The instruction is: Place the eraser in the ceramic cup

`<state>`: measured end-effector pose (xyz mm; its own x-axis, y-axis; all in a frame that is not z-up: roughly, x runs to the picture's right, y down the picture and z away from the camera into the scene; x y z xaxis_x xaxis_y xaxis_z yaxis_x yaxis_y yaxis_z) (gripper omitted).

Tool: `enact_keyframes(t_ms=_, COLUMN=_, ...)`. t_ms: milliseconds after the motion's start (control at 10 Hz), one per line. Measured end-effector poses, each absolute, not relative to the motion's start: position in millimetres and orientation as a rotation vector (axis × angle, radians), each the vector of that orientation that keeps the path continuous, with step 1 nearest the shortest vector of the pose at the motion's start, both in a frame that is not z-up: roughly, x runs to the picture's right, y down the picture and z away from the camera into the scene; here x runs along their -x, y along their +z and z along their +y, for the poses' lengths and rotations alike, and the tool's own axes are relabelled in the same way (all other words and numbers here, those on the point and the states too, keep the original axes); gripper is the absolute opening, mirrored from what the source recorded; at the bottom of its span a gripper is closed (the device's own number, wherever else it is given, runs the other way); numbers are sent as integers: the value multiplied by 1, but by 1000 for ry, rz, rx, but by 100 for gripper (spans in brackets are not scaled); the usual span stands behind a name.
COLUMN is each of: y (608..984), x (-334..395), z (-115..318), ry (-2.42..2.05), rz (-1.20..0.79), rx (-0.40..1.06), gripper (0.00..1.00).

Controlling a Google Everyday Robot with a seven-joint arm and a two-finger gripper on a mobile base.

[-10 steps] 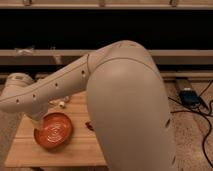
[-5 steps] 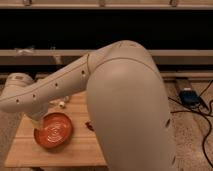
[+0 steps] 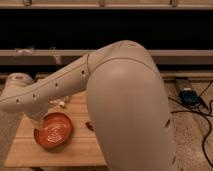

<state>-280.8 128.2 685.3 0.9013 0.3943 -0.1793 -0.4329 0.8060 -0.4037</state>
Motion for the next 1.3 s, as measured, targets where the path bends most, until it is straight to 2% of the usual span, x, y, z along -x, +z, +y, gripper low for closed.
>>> enact_keyframes(t_ms=500, y=689, x=278, z=129, ry=432, rz=96, rx=461, gripper=80)
enact_keyframes(t_ms=800, y=710, x=234, z=140, ry=454, rz=132, rx=486, gripper=80)
enact_keyframes(t_ms=1300, y=722, x=131, z=183, ry=553, rz=197, rx=537, gripper=80)
